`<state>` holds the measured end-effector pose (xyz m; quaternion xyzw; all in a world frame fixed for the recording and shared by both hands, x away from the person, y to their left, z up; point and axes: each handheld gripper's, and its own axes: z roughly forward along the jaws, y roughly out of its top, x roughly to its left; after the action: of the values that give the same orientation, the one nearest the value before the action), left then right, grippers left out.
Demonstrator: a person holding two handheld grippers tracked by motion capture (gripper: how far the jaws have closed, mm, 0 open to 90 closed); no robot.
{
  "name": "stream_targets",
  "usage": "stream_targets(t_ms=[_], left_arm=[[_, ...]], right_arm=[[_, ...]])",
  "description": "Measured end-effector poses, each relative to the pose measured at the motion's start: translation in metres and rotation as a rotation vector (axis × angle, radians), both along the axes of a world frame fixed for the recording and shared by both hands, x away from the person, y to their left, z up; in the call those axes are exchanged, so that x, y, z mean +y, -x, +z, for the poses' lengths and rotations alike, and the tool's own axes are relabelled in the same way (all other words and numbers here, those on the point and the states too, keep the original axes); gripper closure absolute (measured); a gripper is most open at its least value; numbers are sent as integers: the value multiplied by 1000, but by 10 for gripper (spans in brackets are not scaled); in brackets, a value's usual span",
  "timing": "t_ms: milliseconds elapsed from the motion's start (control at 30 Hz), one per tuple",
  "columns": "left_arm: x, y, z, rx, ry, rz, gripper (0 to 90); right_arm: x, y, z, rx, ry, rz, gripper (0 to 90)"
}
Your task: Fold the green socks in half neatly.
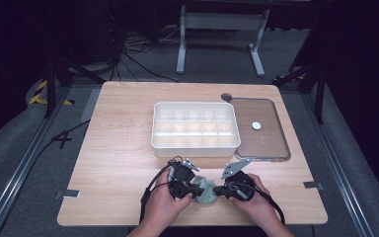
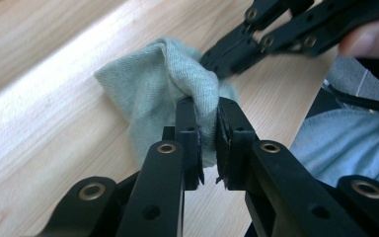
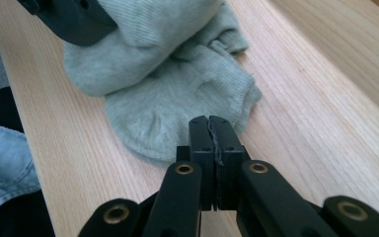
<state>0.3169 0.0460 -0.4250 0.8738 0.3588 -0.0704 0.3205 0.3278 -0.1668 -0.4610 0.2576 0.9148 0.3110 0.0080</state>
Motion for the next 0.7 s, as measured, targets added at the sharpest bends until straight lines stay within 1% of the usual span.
stream_targets(t_ms=[67,100,133,200,267,300,333,367,400,433,467,500,533,600,633,667,700], left_arm=[[-5,-2,-2,-10,3,-12,814],[-7,-2,-3,-6,16,-14,814],[-9,-4,-6,-4,10,-24,814],[-13,-4,-11,0,18,-36,803],[-13,-5,-15,2,48,-42,780],[-12,-5,-14,1,59,-39,764],[-11,-5,-13,2,75,-45,735],[-9,-5,-12,3,101,-51,701],[-9,-5,-12,3,101,-51,657],[-3,-3,-6,3,146,-63,632],[0,-2,-3,-7,165,-65,615],[4,-2,1,-21,181,-65,605],[9,-1,5,-39,187,-59,619],[16,1,10,-77,173,-39,683],[19,2,10,-75,153,-34,696],[19,2,10,-75,153,-34,712],[20,2,9,-67,137,-30,712]], right_arm=[[1,0,0,-8,4,3,898],[1,0,0,-9,1,3,898],[0,0,-1,-6,-4,2,898],[0,0,0,-8,-9,0,897],[-1,1,1,-11,-8,9,894],[-1,1,3,-21,-9,18,890],[-3,1,6,-32,-11,23,885],[-5,1,10,-38,-19,21,875],[-7,1,14,-44,-27,13,873],[-10,1,18,-50,-41,8,871],[-14,1,22,-52,-51,0,870],[-17,1,25,-65,-59,-4,866],[-21,2,29,-67,-66,-13,864],[-26,2,35,-77,-77,-26,862],[-27,1,37,-82,-85,-27,861],[-27,1,37,-82,-85,-27,861],[-28,1,40,-84,-89,-32,862]])
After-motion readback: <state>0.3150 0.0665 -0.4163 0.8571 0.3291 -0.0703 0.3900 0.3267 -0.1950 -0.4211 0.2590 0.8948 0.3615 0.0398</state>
